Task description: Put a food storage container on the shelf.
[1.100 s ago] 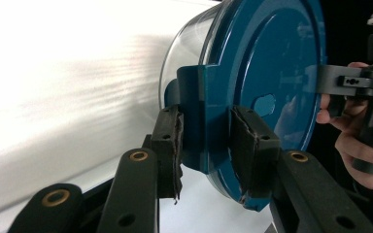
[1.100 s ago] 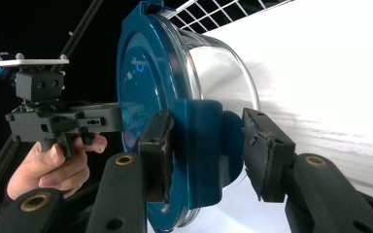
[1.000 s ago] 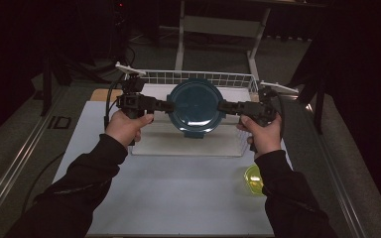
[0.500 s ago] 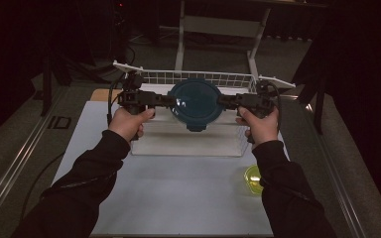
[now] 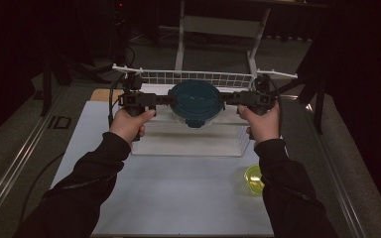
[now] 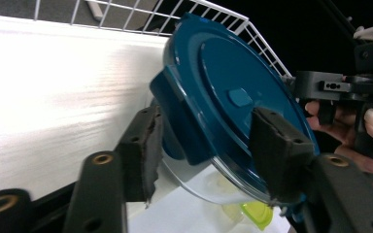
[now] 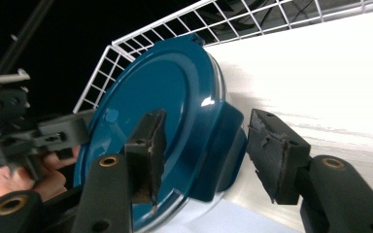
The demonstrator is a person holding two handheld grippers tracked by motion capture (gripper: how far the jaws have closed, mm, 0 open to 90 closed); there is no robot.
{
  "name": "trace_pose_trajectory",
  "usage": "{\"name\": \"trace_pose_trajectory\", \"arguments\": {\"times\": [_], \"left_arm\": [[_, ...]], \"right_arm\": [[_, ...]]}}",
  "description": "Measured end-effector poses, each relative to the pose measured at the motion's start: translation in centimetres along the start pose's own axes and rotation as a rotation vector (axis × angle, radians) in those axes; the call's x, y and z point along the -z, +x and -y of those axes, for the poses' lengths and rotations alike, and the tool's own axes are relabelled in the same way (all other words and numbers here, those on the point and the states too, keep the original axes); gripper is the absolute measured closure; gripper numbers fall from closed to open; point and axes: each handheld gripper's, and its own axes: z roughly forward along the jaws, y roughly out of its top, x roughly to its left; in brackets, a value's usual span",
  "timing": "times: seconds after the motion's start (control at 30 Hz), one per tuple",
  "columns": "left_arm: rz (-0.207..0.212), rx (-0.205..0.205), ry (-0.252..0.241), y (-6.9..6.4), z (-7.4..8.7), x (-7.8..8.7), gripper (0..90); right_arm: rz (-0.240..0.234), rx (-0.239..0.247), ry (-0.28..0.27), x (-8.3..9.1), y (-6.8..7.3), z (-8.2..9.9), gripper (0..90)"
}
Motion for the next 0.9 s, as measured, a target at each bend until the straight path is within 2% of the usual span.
{"name": "trace_pose_trajectory", "arguments": {"times": [0.03, 0.07, 0.3, 0.33, 0.37, 0.4, 0.43, 0.47, 0.5, 0.53, 0.57, 0.6, 0.63, 0.67, 0.7, 0.73, 0.77, 0.8, 0.9], "left_arm": [[0.0, 0.0, 0.0, 0.0, 0.0, 0.0, 44.8], [-0.011, -0.019, -0.001, -0.1, 0.1, 0.3, 44.7], [-0.01, -0.041, -0.034, -0.1, 0.6, 1.4, 43.1], [0.003, -0.063, -0.056, -0.4, 0.9, 1.9, 42.4], [0.003, -0.063, -0.056, -0.4, 0.9, 1.9, 40.9], [0.015, -0.096, -0.07, -0.7, 1.5, 2.4, 39.3], [0.015, -0.096, -0.07, -0.7, 1.5, 2.4, 38.2], [0.03, -0.145, -0.068, -1.1, 2.3, 2.8, 36.8], [0.03, -0.145, -0.068, -1.1, 2.3, 2.8, 34.6], [0.066, -0.179, -0.068, -1.2, 3.2, 3.2, 30.7], [0.066, -0.179, -0.068, -1.2, 3.2, 3.2, 30.5], [0.073, -0.204, -0.067, -1.4, 4.0, 3.4, 29.6], [0.073, -0.204, -0.067, -1.4, 4.0, 3.4, 26.3], [0.08, -0.228, -0.065, -1.6, 4.7, 3.7, 21.8], [0.08, -0.228, -0.065, -1.6, 4.7, 3.7, 19.2], [0.074, -0.244, -0.067, -1.8, 5.5, 3.9, 15.1], [0.074, -0.244, -0.067, -1.8, 5.5, 3.9, 13.9], [0.076, -0.253, -0.066, -1.8, 6.2, 4.1, 13.3], [0.085, -0.259, -0.061, -1.7, 7.0, 4.1, 2.7]], "right_arm": [[0.0, 0.0, 0.0, 0.0, 0.0, 0.0, 46.3], [0.021, 0.024, -0.012, 0.4, 0.3, 0.1, 45.2], [0.013, 0.083, -0.04, 1.7, 1.3, 0.8, 43.9], [0.009, 0.128, -0.043, 2.1, 2.2, 1.2, 43.8], [0.008, 0.141, -0.05, 2.3, 2.5, 1.4, 43.8], [0.008, 0.165, -0.063, 2.6, 3.1, 1.8, 44.1], [0.006, 0.18, -0.068, 2.8, 3.3, 2.1, 44.4], [-0.01, 0.194, -0.072, 3.0, 3.8, 2.5, 45.1], [-0.01, 0.194, -0.072, 3.0, 3.8, 2.5, 45.1], [-0.02, 0.22, -0.07, 3.1, 4.5, 3.2, 46.1], [-0.023, 0.229, -0.065, 3.1, 4.7, 3.5, 46.2], [-0.032, 0.237, -0.054, 2.9, 5.1, 4.0, 47.1], [-0.032, 0.237, -0.054, 2.9, 5.1, 4.0, 47.1], [-0.046, 0.252, -0.039, 2.5, 5.6, 4.8, 49.2], [-0.046, 0.252, -0.039, 2.5, 5.6, 4.8, 49.2], [-0.056, 0.267, -0.026, 2.1, 6.0, 5.5, 50.9], [-0.056, 0.267, -0.026, 2.1, 6.0, 5.5, 50.9], [-0.062, 0.273, -0.011, 1.5, 6.2, 6.2, 52.7], [-0.076, 0.263, 0.004, 1.1, 6.2, 6.8, 55.2]]}}
